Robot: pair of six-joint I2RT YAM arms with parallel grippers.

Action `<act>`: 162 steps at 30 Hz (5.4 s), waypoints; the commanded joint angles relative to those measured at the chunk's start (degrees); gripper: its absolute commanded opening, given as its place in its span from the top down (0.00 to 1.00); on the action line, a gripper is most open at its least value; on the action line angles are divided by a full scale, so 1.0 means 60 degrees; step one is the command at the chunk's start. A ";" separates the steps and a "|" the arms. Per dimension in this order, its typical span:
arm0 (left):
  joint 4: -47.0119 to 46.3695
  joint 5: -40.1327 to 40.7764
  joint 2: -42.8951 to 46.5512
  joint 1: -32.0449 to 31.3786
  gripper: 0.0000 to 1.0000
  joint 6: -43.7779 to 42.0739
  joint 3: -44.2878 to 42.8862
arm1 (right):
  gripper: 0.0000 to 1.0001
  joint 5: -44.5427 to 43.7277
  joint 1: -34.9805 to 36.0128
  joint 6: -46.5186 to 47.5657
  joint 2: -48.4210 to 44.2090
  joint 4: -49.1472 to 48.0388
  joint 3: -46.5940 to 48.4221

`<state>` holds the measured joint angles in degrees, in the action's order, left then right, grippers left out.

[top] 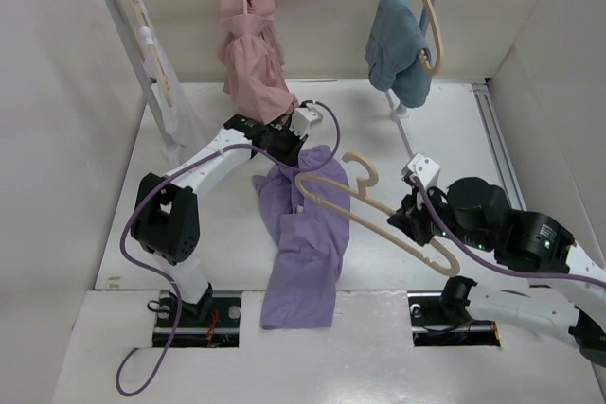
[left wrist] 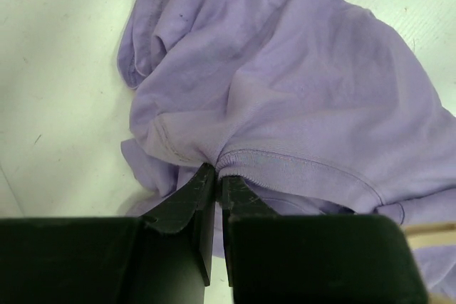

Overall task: Place the t-shirt on the hanger
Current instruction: Place tshirt on hanger

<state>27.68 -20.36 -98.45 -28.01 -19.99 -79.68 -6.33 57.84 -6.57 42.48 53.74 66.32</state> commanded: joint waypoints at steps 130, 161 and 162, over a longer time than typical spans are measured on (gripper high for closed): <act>0.0469 -0.0928 0.1101 -0.0312 1.00 -0.0419 -0.1998 | 0.00 -0.2157 0.0291 0.0452 0.2761 -0.6775 -0.2265; 0.0791 -0.1425 0.2083 0.0127 1.00 -0.0930 -0.0007 | 1.00 0.1651 -0.5360 -0.0357 0.4215 -0.8897 -0.4521; 0.0922 -0.1513 0.2199 0.0127 1.00 -0.1033 0.0110 | 1.00 0.1989 -0.5972 -0.0167 0.4214 -0.8897 -0.4318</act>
<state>32.53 -26.26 -89.17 -27.24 -24.03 -80.53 -0.21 26.50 -8.73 69.10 2.55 39.66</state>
